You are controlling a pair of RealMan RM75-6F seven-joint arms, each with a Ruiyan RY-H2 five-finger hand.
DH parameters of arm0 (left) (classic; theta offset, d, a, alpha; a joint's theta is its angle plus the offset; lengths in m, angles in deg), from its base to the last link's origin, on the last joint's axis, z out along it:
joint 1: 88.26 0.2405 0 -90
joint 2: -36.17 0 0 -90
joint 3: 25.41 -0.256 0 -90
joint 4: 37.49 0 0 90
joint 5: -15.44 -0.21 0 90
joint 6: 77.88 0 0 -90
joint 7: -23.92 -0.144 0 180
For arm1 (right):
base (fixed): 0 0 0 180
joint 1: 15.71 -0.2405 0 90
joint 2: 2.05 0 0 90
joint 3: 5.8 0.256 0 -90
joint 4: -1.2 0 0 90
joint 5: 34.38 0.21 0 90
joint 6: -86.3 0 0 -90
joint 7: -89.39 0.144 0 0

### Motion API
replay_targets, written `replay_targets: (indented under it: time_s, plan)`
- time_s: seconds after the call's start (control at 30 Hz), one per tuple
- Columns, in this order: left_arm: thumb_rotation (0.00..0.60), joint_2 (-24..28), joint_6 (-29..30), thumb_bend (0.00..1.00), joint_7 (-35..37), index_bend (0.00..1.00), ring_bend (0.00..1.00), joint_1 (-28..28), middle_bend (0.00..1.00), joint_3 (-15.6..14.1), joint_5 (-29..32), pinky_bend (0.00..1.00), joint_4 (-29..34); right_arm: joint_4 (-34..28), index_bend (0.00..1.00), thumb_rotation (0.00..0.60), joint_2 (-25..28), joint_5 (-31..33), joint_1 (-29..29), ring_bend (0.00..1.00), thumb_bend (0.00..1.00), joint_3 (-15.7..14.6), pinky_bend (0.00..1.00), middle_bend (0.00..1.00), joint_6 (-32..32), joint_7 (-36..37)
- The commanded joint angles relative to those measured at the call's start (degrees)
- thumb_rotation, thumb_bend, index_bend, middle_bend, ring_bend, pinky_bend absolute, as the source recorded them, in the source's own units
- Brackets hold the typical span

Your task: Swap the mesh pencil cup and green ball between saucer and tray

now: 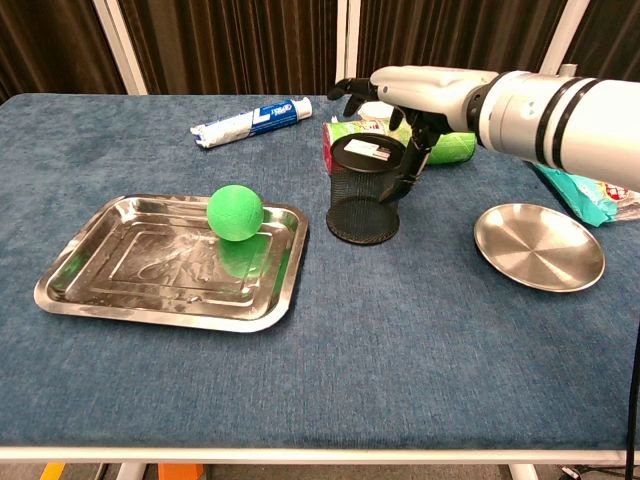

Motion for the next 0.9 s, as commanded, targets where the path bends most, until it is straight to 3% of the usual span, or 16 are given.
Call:
replay_targets:
  time_s: [0.03, 0.2, 0.37, 0.57, 0.77, 0.9]
  plan:
    - [0.600, -0.01, -0.19, 0.06, -0.19, 0.17, 0.07, -0.20, 0.15, 0.01, -0.15, 0.19, 0.18, -2.09, 0.00, 0.600, 1.78, -1.79, 1.20, 0.00, 0.00, -0.30, 0.21, 0.08, -1.72, 1.45]
    - [0.600, 0.74, -1.69, 0.06, -1.07, 0.17, 0.07, -2.11, 0.15, 0.66, -1.24, 0.19, 2.06, -9.38, 0.00, 0.600, 9.27, -7.98, 7.06, 0.00, 0.00, -1.54, 0.21, 0.08, -8.94, 5.15]
    - [0.600, 1.01, -7.92, 0.06, -2.56, 0.16, 0.07, -7.14, 0.15, 2.08, -1.65, 0.19, 4.84, -15.81, 0.00, 0.600, 19.35, -13.97, 15.70, 0.00, 0.00, -3.53, 0.21, 0.09, -18.13, 10.47]
    - [0.600, -1.71, -17.17, 0.06, -2.18, 0.15, 0.07, -14.67, 0.15, 4.95, 0.03, 0.20, 6.95, -17.03, 0.00, 0.600, 28.17, -19.74, 26.11, 0.00, 0.00, -6.53, 0.21, 0.09, -27.63, 19.91]
    - [0.600, -6.79, -24.68, 0.06, -3.02, 0.15, 0.07, -21.40, 0.15, 7.55, 2.92, 0.22, 3.89, -15.66, 0.00, 0.600, 31.06, -23.07, 33.40, 0.00, 0.00, -7.83, 0.21, 0.09, -34.27, 28.66]
    - [0.600, -9.48, -27.77, 0.06, -4.29, 0.15, 0.07, -24.58, 0.15, 8.06, 3.82, 0.25, 1.92, -13.89, 0.00, 0.600, 30.70, -23.84, 35.57, 0.00, 0.00, -8.37, 0.21, 0.09, -34.96, 31.37]
